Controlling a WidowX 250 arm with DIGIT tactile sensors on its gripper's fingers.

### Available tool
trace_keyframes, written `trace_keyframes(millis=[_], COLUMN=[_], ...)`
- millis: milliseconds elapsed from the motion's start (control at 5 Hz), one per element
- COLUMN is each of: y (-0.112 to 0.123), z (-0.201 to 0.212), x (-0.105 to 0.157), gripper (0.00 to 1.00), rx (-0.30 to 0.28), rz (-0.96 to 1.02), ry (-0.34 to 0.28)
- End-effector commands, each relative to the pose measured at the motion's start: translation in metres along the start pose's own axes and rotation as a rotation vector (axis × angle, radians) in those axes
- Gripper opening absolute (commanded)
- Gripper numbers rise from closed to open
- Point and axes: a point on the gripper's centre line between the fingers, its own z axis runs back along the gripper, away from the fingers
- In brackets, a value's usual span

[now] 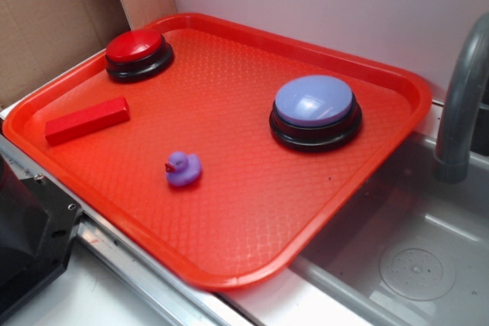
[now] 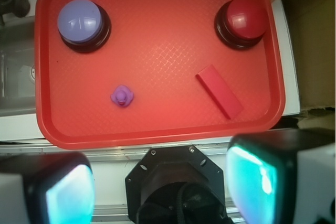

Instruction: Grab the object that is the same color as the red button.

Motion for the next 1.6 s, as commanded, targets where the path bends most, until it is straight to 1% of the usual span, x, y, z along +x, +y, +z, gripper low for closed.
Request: trace_keyframes(millis=[0,200,400,600,800,1000,1200,1400], y=[0.000,0.029,0.048,0.070,0.099,0.121,0.141,0.153], z=[0.000,-0.015,-0.026,-0.036,-0.043,-0.064,-0.086,-0.116], x=[0.000,0.011,0.016,0.019,0.019,0.025,0.030,0.037], gripper=[1.00,1.00,1.00,1.00,1.00,1.00,1.00,1.00], rx=[0.000,-0.002,-0.006,0.036,0.020,0.102,0.135,0.194], rz=[0.000,0.114,0.177,0.208,0.235,0.273,0.279,0.229], ry=[0.000,-0.001,0.008,-0.005,-0.037,-0.033,-0.008,0.005])
